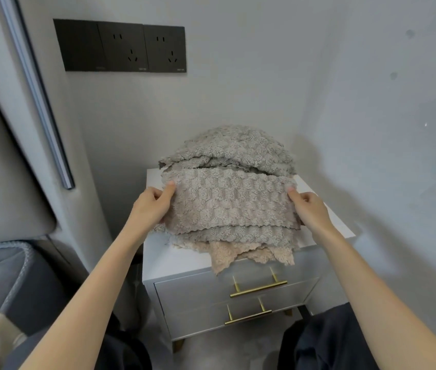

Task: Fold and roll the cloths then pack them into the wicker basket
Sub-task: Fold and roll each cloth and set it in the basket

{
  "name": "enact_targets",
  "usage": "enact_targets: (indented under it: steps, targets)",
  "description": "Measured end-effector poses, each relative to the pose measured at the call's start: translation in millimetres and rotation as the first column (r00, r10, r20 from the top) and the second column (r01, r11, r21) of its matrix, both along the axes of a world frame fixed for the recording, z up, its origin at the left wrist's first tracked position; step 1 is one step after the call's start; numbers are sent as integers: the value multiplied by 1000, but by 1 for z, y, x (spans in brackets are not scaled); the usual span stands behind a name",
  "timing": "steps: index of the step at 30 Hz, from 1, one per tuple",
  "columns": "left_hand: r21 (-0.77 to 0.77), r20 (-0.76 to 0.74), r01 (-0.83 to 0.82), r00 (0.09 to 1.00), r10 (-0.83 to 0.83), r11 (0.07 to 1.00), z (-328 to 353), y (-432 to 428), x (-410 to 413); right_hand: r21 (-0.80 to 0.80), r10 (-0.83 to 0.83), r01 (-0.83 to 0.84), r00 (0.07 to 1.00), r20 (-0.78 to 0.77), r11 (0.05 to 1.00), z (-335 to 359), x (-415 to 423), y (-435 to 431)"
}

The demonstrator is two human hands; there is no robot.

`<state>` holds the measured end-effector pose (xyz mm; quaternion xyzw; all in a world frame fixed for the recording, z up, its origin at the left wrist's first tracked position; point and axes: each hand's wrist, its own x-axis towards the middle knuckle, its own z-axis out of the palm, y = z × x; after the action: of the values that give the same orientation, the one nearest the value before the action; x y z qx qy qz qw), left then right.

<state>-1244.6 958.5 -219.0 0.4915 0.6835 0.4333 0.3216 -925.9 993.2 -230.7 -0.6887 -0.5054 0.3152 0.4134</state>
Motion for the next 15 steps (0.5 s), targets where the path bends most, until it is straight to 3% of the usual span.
enact_targets:
  steps: [3,10,15]
  targets:
    - [-5,109,35,993,-34,999,0,-5,3,40,18,-19,1000,24,999,3,-3,-5]
    - [253,144,4,989,-42,967,5,-11,6,312,-38,-11,988,150,950,10,-9,-21]
    - [284,235,-3,970,-66,959,12,-17,10,397,-165,-14,896,412,918,8,-3,-30]
